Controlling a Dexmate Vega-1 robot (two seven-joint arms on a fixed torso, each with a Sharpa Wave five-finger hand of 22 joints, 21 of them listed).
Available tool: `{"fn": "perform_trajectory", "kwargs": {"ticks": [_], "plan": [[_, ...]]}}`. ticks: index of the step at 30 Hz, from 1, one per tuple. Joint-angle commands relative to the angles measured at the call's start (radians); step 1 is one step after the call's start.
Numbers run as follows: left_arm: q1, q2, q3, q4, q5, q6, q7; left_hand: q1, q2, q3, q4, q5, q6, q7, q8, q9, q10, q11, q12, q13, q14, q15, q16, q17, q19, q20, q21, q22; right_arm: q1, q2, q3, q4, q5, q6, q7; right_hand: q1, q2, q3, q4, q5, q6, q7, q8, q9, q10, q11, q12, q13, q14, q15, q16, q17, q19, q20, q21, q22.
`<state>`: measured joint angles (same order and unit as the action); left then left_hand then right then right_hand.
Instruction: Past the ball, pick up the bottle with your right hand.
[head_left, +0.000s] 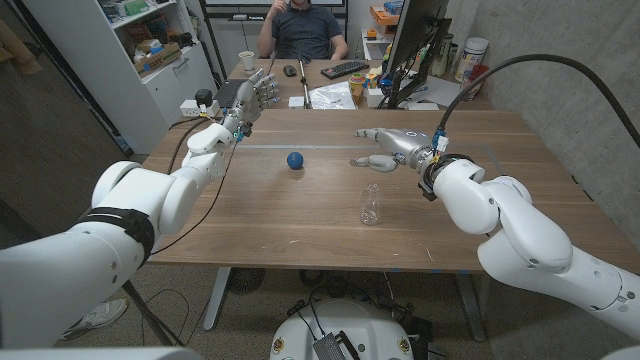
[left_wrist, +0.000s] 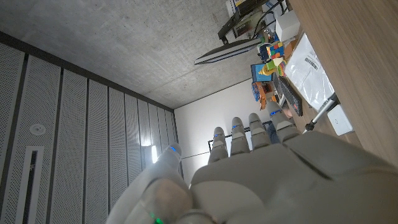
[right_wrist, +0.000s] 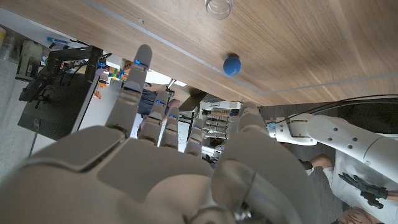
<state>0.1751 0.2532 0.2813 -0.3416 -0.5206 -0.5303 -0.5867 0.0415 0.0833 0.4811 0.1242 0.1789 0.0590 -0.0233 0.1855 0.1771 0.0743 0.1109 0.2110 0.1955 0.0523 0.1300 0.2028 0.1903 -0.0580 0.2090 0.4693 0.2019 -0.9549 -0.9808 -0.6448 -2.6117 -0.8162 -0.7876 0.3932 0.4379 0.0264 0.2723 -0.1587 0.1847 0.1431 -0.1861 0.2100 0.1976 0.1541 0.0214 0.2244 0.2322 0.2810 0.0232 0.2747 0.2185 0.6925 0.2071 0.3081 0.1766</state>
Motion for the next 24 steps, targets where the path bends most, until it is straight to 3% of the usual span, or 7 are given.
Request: {"fn": "perform_trajectory", "kwargs": {"ticks": [1, 5, 9, 14, 17, 22, 24], "plan": [[0.007, -0.003, -0.012, -0.002, -0.023, -0.057, -0.052, -0.004, -0.008, -0.001, -0.001, 0.004, 0.011, 0.001, 0.003, 0.001, 0.004, 0.004, 0.002, 0.001, -0.005, 0.001, -0.004, 0.004, -0.004, 0.004, -0.004, 0.005, 0.086, -0.003, -0.11, 0.025, -0.05, -0.038, 0.102, 0.015, 0.002, 0.008, -0.001, -0.001, 0.008, -0.011, 0.005, 0.006, 0.008, -0.002, -0.002, 0.002, 0.008, 0.0, 0.002, 0.0, 0.019, 0.001, 0.008, 0.002], [0.009, -0.003, -0.014, -0.002, -0.03, -0.07, -0.071, -0.004, -0.008, -0.001, 0.0, 0.004, 0.011, 0.001, 0.003, 0.001, 0.004, 0.003, 0.002, 0.001, -0.005, 0.001, -0.004, 0.004, -0.004, 0.004, -0.004, 0.005, 0.114, 0.002, -0.1, 0.039, 0.025, -0.034, 0.152, 0.018, 0.001, 0.008, -0.001, -0.002, 0.008, -0.011, 0.005, 0.006, 0.007, -0.006, -0.003, 0.002, 0.005, -0.001, 0.0, 0.0, 0.025, 0.003, 0.007, 0.002], [0.013, 0.001, -0.013, -0.002, -0.033, -0.081, -0.08, -0.004, -0.008, -0.002, 0.0, 0.004, 0.012, 0.001, 0.003, 0.001, 0.003, 0.003, 0.001, 0.001, -0.005, 0.002, -0.004, 0.004, -0.003, 0.004, -0.004, 0.005, 0.173, 0.0, -0.15, 0.048, -0.003, -0.054, 0.239, 0.021, -0.005, 0.004, 0.0, -0.003, -0.001, -0.018, 0.0, 0.006, -0.007, -0.006, -0.009, 0.001, -0.006, 0.0, -0.005, 0.0, 0.034, 0.005, 0.007, 0.001], [0.019, 0.004, -0.018, -0.003, -0.043, -0.096, -0.087, -0.004, -0.009, -0.002, 0.0, 0.004, 0.012, 0.001, 0.003, 0.001, 0.004, 0.003, 0.002, 0.001, -0.006, 0.001, -0.004, 0.004, -0.003, 0.004, -0.004, 0.005, 0.146, -0.016, -0.156, 0.037, -0.007, -0.047, 0.178, 0.024, -0.012, 0.0, 0.001, -0.003, -0.02, -0.027, -0.008, 0.007, -0.021, -0.009, -0.014, 0.001, -0.017, 0.006, -0.01, 0.0, 0.045, 0.006, 0.004, 0.0], [0.023, 0.004, -0.022, -0.004, -0.054, -0.112, -0.114, -0.004, -0.009, -0.002, 0.0, 0.004, 0.013, 0.001, 0.003, 0.001, 0.004, 0.002, 0.002, 0.001, -0.006, 0.001, -0.004, 0.004, -0.003, 0.004, -0.005, 0.005, 0.16, -0.02, -0.157, 0.038, 0.008, -0.051, 0.207, 0.023, -0.018, -0.003, 0.002, -0.003, -0.027, -0.029, -0.011, 0.007, -0.028, -0.009, -0.017, 0.001, -0.02, 0.005, -0.012, 0.0, 0.046, 0.007, 0.001, 0.0], [0.021, 0.003, -0.018, -0.004, -0.054, -0.125, -0.118, -0.005, -0.009, -0.002, 0.0, 0.004, 0.015, 0.001, 0.004, 0.001, 0.004, 0.004, 0.001, 0.001, -0.006, 0.001, -0.004, 0.004, -0.002, 0.004, -0.005, 0.005, 0.242, -0.021, -0.192, 0.051, 0.017, -0.052, 0.338, 0.027, -0.024, -0.007, 0.003, -0.001, -0.049, -0.03, -0.018, 0.007, -0.043, -0.012, -0.021, 0.001, -0.026, 0.004, -0.016, 0.0, 0.047, 0.007, -0.005, 0.0], [0.023, 0.001, -0.02, -0.004, -0.061, -0.127, -0.13, -0.005, -0.009, -0.002, 0.0, 0.004, 0.017, 0.001, 0.005, 0.001, 0.004, 0.004, 0.002, 0.001, -0.006, 0.0, -0.004, 0.004, -0.002, 0.004, -0.005, 0.005, 0.248, -0.018, -0.199, 0.055, 0.013, -0.059, 0.34, 0.033, -0.029, -0.009, 0.002, 0.001, -0.067, -0.031, -0.023, 0.007, -0.058, -0.012, -0.025, 0.0, -0.042, 0.005, -0.023, -0.001, 0.051, 0.007, -0.009, -0.001]]}}
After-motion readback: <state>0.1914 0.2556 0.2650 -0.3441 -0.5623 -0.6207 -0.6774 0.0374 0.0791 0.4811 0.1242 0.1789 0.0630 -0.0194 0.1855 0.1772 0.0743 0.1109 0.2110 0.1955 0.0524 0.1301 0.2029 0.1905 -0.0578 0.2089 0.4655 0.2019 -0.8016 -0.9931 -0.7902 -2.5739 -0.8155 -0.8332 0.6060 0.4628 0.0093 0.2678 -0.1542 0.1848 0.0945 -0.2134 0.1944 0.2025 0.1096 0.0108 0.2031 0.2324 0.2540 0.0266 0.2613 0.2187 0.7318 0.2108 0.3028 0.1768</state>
